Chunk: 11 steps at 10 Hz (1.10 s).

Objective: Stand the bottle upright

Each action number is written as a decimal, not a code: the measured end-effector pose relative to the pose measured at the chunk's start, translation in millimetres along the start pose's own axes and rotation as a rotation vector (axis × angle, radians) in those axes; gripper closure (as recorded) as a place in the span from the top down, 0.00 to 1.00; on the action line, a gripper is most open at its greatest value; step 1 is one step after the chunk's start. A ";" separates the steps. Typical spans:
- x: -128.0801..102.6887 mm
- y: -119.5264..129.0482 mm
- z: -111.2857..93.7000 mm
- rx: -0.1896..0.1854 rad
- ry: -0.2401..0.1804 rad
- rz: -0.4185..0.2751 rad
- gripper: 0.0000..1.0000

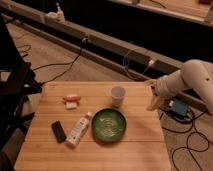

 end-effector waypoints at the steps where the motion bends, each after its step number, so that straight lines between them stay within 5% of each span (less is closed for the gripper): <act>1: 0.1 0.0 -0.1 0.000 0.000 0.000 0.80; 11: -1.3 -1.1 -0.1 -0.010 -0.002 -0.008 0.80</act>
